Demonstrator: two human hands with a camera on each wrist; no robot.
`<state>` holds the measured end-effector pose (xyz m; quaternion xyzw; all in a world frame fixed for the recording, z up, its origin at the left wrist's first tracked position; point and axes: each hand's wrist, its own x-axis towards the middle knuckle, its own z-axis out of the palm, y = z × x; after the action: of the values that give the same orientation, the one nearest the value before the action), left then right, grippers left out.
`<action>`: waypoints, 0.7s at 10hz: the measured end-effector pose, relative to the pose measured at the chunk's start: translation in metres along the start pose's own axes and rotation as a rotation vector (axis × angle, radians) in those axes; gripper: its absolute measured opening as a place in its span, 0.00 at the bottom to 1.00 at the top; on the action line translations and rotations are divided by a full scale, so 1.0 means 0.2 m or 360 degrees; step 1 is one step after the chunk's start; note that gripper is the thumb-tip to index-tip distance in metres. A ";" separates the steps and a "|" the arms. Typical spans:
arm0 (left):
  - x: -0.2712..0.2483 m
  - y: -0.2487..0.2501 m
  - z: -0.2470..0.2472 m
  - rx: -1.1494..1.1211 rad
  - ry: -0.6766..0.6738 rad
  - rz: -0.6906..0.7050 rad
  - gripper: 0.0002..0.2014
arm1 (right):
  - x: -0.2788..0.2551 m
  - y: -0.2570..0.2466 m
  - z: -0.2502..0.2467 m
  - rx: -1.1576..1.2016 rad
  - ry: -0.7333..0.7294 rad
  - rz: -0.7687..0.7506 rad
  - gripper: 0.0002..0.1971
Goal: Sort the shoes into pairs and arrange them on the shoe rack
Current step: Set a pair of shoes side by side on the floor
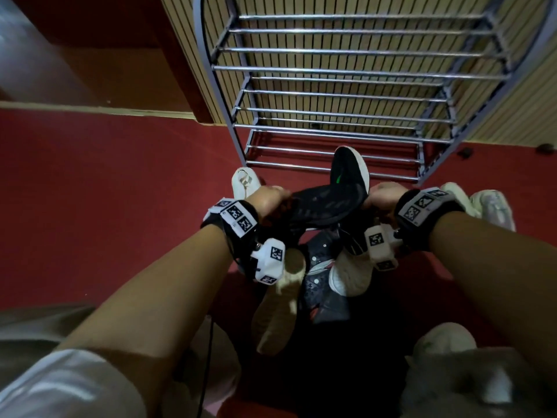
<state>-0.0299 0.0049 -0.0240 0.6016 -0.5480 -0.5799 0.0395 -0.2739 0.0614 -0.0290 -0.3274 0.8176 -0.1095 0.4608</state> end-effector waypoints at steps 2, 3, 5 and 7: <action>0.00 -0.11 0.09 0.0040 0.0146 -0.0240 0.09 | -0.04 0.13 -0.02 0.0071 0.0006 0.0181 0.11; 0.00 -0.13 0.14 -0.0161 0.0086 -0.0333 0.04 | -0.05 0.14 -0.04 0.0237 0.0052 0.0103 0.13; 0.07 -0.13 0.38 0.0393 -0.0012 0.0016 0.10 | -0.10 0.14 -0.12 0.0667 0.0190 -0.0090 0.16; 0.11 -0.04 0.34 0.0117 0.0193 -0.0082 0.05 | -0.11 0.24 -0.23 0.0438 0.0309 0.0060 0.09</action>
<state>-0.0821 0.0323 -0.0661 0.6506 -0.5498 -0.5227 0.0357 -0.3250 0.1075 -0.0115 -0.2338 0.8415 -0.2428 0.4221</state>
